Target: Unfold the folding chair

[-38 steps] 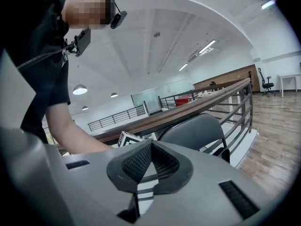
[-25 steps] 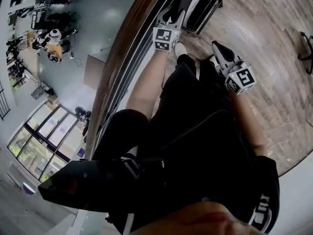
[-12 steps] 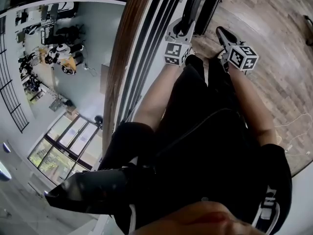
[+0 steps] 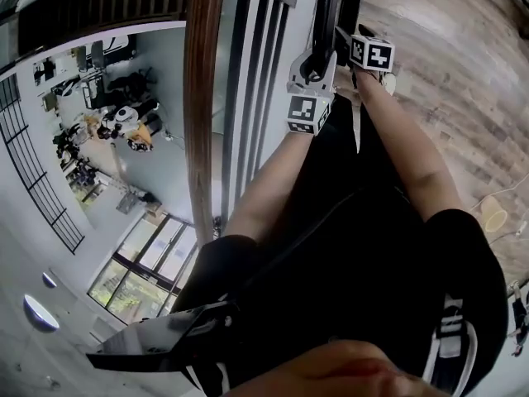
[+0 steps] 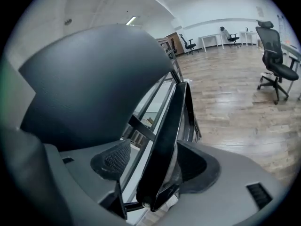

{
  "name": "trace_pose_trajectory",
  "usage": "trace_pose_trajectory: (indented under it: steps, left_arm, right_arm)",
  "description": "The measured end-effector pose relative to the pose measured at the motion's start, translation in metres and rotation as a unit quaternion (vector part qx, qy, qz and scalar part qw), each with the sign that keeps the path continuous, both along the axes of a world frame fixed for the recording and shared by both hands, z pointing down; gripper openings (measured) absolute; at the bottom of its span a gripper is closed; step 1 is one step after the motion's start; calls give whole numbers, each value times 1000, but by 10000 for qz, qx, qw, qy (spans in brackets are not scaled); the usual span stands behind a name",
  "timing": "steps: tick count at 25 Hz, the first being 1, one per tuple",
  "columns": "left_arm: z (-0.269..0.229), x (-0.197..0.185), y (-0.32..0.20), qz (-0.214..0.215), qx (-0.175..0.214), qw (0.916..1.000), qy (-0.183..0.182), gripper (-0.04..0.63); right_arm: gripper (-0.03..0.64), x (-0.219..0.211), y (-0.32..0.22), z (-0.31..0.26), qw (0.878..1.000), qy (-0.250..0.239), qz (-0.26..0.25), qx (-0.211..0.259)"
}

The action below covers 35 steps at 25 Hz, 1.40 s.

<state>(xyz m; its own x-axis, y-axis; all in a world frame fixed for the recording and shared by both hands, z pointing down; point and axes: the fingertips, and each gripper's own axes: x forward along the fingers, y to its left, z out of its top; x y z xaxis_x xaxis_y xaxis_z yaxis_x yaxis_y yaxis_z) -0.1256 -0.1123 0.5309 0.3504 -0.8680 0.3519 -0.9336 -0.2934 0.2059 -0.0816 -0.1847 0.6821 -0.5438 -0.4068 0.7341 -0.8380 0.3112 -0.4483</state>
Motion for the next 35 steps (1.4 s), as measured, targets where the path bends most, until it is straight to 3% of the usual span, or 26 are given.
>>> trace_pose_trajectory:
  steps: [4,13,17,20,23,27,35]
  left_arm:
    - [-1,14,-2,49,9,10000,-51,91]
    - [-4,19,2,66,-60,10000,1,91]
    - [-7,16,2,123,-48,9999,-20,91]
    - [-7,18,2,184,-15,9998,-47,93]
    - [-6,22,1,300,43,9995,-110,100]
    - [-2,18,3,376,-6,9993,-46,101]
    - [13,3,2,369,-183,9990,175,101]
  right_arm:
    - [327,-5,-5,25,9990,296,287,-187]
    - [331,14,3,57,9888,1080,909,-480]
    - [328,-5,9,61,9927,692,678,-714]
    - [216,-12,7,60,9960,544,338,-624]
    - [196,-9,5,57,9972,381,296,-576]
    - [187,28,7,62,9946,443,666,-664]
    - [183,95,8,80,9933,-462,689,-803]
